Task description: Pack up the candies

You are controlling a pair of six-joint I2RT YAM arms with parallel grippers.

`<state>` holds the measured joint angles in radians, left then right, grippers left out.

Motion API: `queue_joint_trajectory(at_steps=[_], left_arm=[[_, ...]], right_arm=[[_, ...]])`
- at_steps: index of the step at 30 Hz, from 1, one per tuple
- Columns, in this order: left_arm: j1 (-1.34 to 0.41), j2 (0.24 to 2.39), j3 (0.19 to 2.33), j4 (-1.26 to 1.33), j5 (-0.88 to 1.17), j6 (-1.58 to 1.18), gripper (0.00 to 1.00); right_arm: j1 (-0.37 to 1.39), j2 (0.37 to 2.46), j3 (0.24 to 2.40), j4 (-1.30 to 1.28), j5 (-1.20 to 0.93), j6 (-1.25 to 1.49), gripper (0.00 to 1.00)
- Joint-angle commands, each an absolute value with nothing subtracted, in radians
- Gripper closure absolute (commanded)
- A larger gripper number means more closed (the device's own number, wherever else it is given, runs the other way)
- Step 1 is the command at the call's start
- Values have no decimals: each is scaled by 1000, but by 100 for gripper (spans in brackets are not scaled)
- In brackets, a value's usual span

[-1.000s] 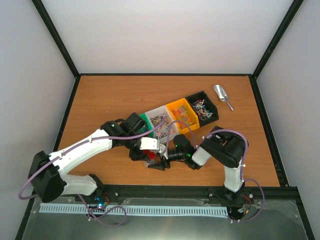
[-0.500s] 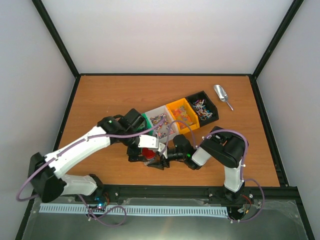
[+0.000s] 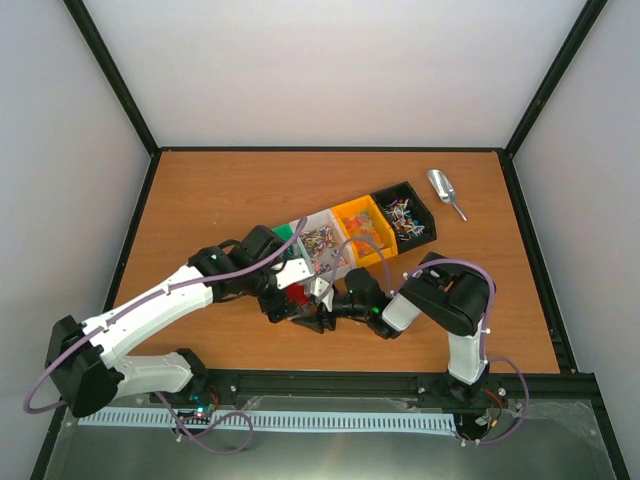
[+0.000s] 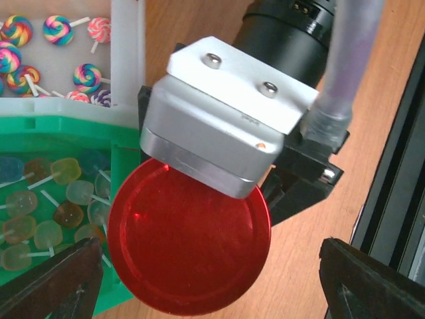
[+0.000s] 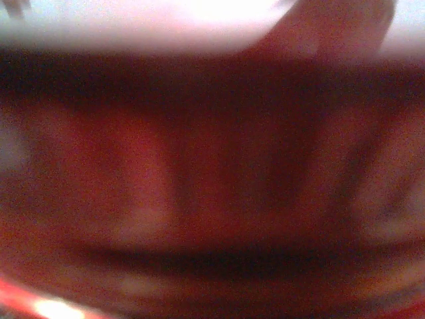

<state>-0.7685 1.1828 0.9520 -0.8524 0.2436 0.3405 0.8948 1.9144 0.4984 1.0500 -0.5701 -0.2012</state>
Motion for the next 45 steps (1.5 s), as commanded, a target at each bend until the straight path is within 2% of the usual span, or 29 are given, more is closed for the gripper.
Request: queue_joint_trajectory(at_steps=[1,8,14,19,25,29,31,34,37,39,41,45], left_arm=[[-770,1181,937,-775,209,218,10],[-775,1187,916,-732,104,206,11],[-775,1199,919,-727,133,208,13],[-775,1207,925,-730,159,236,19],[-770,1202,913,-773,216,313,33],[-769,1203,911,-841,321,474,35],[-769,1236,949,-956,428,654,35],[-769,1291,1020,-1097,469,882,36],[-769,1329,1079,-1180,460,1064,34],[-769,1345,1107,-1171,426,1102,28],[-769,1354,1131,-1139,395,1069,19],[-755,1341,1169,-1095,386,902,9]], right_arm=[[900,1959,496,965,-473,-215,52],[910,1962,499,960,-469,-214,52],[911,1967,507,953,-482,-212,53],[913,1965,510,944,-501,-218,54],[913,1967,493,972,-563,-238,54],[913,1971,492,968,-622,-269,56],[913,1969,491,958,-671,-292,58],[912,1964,489,961,-728,-315,62],[912,1956,491,949,-737,-328,63],[913,1949,492,939,-720,-336,63],[913,1944,490,932,-697,-338,63],[913,1942,488,931,-659,-329,63]])
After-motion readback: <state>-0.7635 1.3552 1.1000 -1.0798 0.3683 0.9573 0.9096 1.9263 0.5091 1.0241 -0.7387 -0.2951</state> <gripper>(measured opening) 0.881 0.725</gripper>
